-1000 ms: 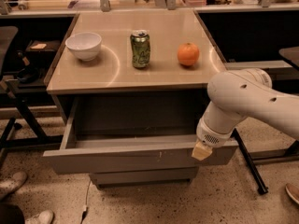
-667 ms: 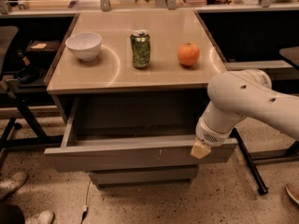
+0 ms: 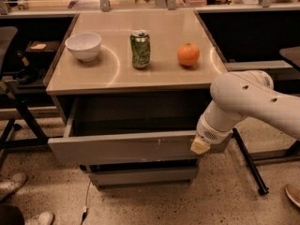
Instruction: Close top drawer
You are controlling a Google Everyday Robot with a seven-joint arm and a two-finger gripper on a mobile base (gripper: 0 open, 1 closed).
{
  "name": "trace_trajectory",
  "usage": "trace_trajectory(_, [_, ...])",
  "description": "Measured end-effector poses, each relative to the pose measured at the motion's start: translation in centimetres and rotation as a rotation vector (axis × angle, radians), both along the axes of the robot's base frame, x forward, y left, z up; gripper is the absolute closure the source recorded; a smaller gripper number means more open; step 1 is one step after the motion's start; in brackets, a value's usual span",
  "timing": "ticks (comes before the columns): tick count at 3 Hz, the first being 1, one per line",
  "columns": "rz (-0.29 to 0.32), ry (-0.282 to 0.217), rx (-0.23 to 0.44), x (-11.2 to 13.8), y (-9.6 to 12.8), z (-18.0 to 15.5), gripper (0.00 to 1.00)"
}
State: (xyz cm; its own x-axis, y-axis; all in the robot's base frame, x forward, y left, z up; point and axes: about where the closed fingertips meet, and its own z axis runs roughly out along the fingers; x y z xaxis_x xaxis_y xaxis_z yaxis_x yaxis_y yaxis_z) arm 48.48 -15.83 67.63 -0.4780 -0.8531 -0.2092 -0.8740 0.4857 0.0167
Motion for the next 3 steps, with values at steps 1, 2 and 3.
trace_trajectory(1, [-0.075,-0.074,0.024,3.6,-1.1,0.0,1.00])
trace_trajectory(2, [-0.075,-0.074,0.024,3.6,-1.1,0.0,1.00])
trace_trajectory(3, [-0.101,-0.095,0.023,5.0,-1.3,-0.3,1.00])
